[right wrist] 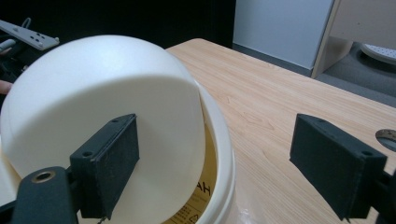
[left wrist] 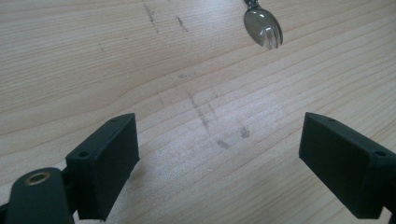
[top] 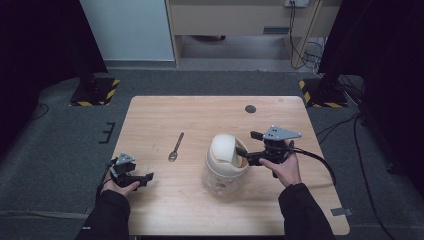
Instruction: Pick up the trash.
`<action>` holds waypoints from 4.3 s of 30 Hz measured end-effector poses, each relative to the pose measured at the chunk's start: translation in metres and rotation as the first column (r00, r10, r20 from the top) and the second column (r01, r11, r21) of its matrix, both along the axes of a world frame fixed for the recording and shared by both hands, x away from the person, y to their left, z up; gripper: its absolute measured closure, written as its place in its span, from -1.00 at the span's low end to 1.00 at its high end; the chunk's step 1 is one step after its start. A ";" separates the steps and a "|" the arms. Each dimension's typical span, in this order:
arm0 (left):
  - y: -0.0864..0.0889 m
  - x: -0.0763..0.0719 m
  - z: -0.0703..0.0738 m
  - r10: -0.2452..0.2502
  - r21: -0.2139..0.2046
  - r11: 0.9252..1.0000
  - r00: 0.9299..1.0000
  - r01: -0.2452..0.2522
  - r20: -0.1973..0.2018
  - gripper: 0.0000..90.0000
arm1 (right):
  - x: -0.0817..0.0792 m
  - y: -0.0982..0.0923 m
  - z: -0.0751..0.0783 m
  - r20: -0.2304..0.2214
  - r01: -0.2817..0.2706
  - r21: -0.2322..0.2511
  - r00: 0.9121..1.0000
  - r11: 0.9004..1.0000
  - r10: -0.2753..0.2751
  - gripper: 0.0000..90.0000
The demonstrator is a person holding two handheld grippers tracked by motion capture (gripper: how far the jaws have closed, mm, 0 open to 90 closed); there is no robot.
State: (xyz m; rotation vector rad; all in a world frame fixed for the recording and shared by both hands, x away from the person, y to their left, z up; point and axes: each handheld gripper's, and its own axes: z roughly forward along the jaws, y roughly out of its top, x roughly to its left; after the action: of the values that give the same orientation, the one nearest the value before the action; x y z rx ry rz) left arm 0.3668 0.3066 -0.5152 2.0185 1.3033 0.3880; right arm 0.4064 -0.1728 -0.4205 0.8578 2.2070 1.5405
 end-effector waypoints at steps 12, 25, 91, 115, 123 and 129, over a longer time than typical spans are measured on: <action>0.000 0.000 0.002 0.004 -0.005 1.000 1.000 -0.004 0.016 -0.74 | 0.001 0.010 -0.016 -0.076 -0.039 -0.125 0.997 0.991 0.029 -0.65; 0.000 -0.001 0.008 0.011 -0.029 1.000 0.998 -0.009 0.060 -0.72 | -0.001 0.004 -0.008 -0.069 -0.033 -0.093 0.997 0.995 0.026 -0.62; -0.103 0.101 -0.017 0.008 0.043 0.999 0.996 -0.011 0.086 -0.13 | -0.036 -0.112 -0.070 -0.175 0.262 -0.231 0.936 0.937 -0.305 -0.47; -0.110 0.090 -0.014 0.024 0.072 0.997 0.996 -0.031 0.090 0.77 | -0.035 -0.113 -0.071 -0.184 0.261 -0.231 0.934 0.937 -0.305 -0.48; -0.097 0.077 0.026 -0.013 0.021 1.000 0.985 0.009 0.172 0.77 | -0.036 -0.112 -0.070 -0.184 0.262 -0.228 0.934 0.938 -0.306 -0.48; -0.092 0.065 0.048 -0.009 -0.063 0.998 0.973 0.024 0.229 0.77 | -0.036 -0.114 -0.069 -0.179 0.267 -0.219 0.934 0.938 -0.308 -0.48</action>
State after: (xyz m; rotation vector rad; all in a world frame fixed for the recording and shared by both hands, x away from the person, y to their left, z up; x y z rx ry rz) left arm 0.4321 0.2147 -0.4669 1.8674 1.1415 0.5469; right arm 0.3700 -0.2868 -0.4891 1.2674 2.2018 1.1245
